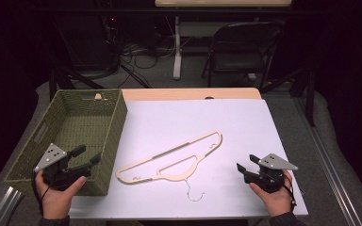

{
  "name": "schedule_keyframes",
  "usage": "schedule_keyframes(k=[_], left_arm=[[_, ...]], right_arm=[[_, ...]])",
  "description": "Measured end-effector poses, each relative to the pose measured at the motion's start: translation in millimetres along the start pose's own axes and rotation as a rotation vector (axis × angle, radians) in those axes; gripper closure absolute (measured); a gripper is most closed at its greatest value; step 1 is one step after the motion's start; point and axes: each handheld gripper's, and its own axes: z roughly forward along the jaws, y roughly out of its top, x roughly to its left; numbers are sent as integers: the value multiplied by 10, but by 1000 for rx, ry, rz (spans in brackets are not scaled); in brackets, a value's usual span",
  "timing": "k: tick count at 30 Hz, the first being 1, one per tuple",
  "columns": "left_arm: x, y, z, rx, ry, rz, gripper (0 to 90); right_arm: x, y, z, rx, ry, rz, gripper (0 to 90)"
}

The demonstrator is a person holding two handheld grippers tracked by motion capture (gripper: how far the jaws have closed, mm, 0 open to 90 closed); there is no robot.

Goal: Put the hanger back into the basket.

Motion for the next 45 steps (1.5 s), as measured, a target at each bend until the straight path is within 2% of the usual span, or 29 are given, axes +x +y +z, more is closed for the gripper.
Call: schedule_keyframes(k=[12, 13, 14, 15, 19, 22, 24, 25, 26, 27, 33, 38, 44, 45], left_arm=[[-7, -1, 4, 2, -5, -1, 313], [-7, 0, -2, 1, -3, -4, 313], [-7, 0, -2, 1, -3, -4, 315], [-5, 4, -13, -1, -1, -7, 316], [5, 8, -24, 0, -5, -10, 317], [6, 9, -28, 1, -7, -11, 320], [4, 11, -30, -1, -7, -11, 322], [2, 15, -34, -1, -8, -12, 322], [2, 15, -34, -1, -8, -12, 323], [-1, 18, -37, -2, -8, -12, 324], [-3, 22, -38, -1, -7, -12, 326], [-2, 17, -30, 2, -9, -12, 326], [0, 15, -31, 4, -10, -13, 326], [0, 15, -31, 4, -10, -12, 326]], right_arm=[[12, 50, 4, 4, 23, -32, 418], [15, 96, 3, 26, 31, -45, 431], [15, 96, 3, 26, 31, -45, 431], [25, 155, -5, 54, 37, -56, 432], [48, 243, -2, 70, 47, -78, 432], [65, 441, -4, 93, 50, -132, 431], [65, 503, -16, 106, 59, -142, 429], [60, 620, -25, 132, 71, -156, 427], [60, 620, -25, 132, 71, -156, 427], [46, 717, -10, 167, 85, -161, 428], [56, 919, 88, 268, 128, -181, 440], [139, 1098, 185, 330, 157, -225, 440], [235, 1260, 324, 372, 174, -267, 431], [240, 1286, 352, 399, 184, -279, 446]])
